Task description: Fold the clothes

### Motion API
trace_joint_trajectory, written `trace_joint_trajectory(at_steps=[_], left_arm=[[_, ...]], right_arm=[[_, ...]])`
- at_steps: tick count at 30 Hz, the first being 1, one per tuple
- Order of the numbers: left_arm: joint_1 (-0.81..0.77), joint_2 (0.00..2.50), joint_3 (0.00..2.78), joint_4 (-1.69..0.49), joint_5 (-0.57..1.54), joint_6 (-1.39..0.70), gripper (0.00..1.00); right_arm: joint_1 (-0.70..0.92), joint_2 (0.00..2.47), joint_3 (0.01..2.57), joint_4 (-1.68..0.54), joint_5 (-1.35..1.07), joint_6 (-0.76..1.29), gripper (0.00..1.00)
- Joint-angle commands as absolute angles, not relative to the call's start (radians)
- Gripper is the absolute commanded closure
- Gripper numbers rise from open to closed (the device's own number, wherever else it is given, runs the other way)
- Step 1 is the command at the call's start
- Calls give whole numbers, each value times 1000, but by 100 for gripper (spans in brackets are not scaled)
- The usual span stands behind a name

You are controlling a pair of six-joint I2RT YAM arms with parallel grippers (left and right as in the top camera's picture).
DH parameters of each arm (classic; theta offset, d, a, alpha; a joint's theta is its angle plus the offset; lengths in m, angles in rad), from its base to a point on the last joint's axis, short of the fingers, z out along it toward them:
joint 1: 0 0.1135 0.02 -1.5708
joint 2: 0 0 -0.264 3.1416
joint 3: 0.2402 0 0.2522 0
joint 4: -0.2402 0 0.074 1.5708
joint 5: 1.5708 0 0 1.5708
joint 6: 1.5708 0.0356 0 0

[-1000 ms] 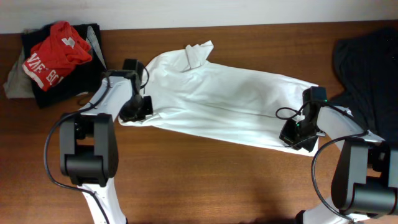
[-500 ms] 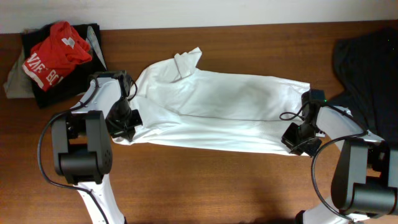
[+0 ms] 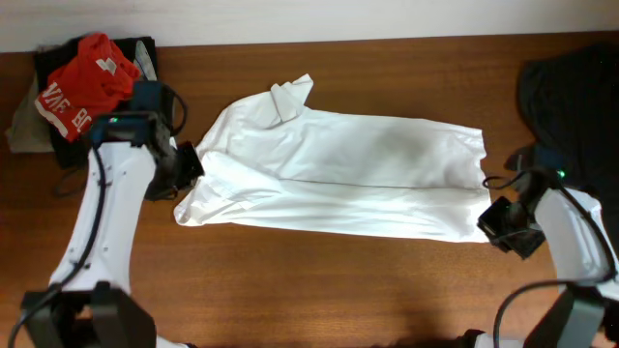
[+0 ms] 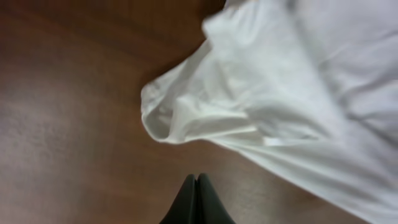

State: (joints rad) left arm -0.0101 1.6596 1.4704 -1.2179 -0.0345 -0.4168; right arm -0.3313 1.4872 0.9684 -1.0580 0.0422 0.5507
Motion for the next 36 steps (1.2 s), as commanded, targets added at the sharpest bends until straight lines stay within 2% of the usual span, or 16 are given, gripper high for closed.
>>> trace_joint_trajectory(at_steps=[1,3,4,5,6,8,9,10,14,17,18,20,22,30,32,36], left_arm=[[-12,1654,1472,-1188,-48,-402,99],[-14,1681,1472,-1185,-43,-395,98],[-19,1697,1472,-1184,-44,-395,93],[-24,1719,1472,-1180,-42,-395,77],[-29,1740,1472,-1177,-35,-395,60],[-39,1780,1472,-1172,2,-387,37],[-42,1794,1472,-1170,10,-388,32],[-43,1813,1472,-1168,12,-387,32],[-48,1837,1472,-1147,12,-367,32],[-56,1837,1473,-1129,12,-361,31],[-56,1837,1473,-1125,12,-362,28],[-56,1837,1473,-1118,12,-362,17],[-56,1837,1473,-1111,12,-362,1],[-56,1837,1473,-1100,12,-366,1],[-56,1837,1473,-1100,12,-366,1],[-56,1837,1473,-1100,12,-366,1]], right_arm=[[-324,1431,981,-1031,-123,414,96],[-308,1435,981,-1028,-186,411,96],[-298,1438,981,-1025,-199,411,96],[-287,1441,981,-1023,-207,411,94],[-268,1446,981,-1013,-220,411,83],[-234,1448,981,-989,-245,411,44],[-215,1448,981,-976,-253,411,27],[-196,1448,981,-962,-258,412,21],[-148,1448,981,-918,-259,412,24],[-130,1448,981,-898,-259,412,38],[-130,1448,981,-896,-258,411,38],[-130,1448,980,-892,-258,411,40],[-130,1449,980,-892,-258,412,41],[-130,1521,973,-892,-259,412,41],[-130,1551,965,-892,-259,411,48],[-130,1603,963,-888,-258,410,52]])
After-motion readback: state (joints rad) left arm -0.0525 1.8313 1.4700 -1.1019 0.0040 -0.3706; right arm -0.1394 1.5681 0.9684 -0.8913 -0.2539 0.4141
